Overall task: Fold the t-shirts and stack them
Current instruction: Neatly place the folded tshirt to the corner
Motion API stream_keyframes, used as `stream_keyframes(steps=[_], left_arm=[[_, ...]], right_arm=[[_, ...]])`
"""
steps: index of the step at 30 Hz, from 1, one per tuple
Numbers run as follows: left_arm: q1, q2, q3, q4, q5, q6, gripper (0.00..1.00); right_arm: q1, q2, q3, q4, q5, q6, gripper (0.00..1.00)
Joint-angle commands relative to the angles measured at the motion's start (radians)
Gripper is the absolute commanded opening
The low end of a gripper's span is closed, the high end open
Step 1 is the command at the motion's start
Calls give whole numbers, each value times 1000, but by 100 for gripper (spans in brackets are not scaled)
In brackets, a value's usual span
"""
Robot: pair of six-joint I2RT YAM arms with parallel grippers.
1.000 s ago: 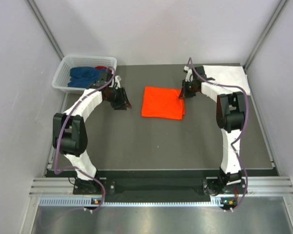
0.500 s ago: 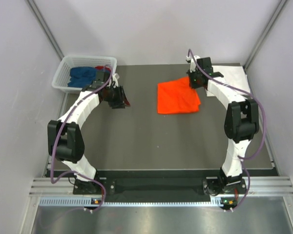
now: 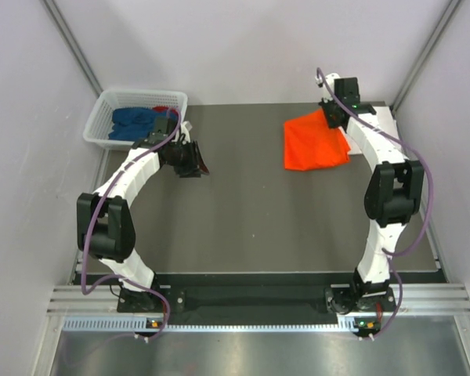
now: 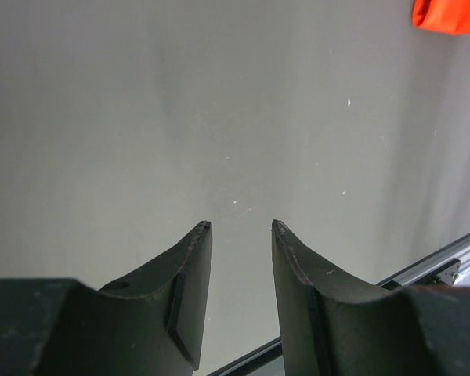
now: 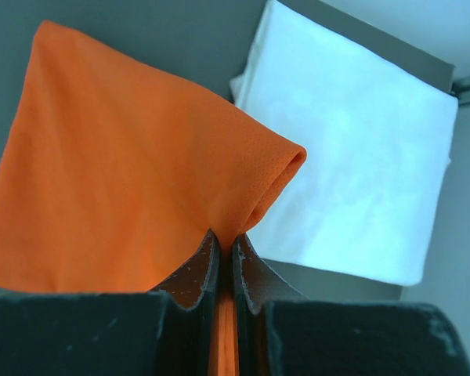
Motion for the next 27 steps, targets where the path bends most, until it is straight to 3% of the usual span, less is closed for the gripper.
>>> stream_keyframes(steps=[1,22,27], left_arm=[[5,-35,-6,39,22,16,41],[5,-40,-17,46,61,10,41],[5,-39,-18,48,61,8,41]], right_arm=[[-48,-26,56,-18,14,-58,0],[-201,-8,247,-64,-55,-146,0],[-255,21,293,-27,-165,-112,0]])
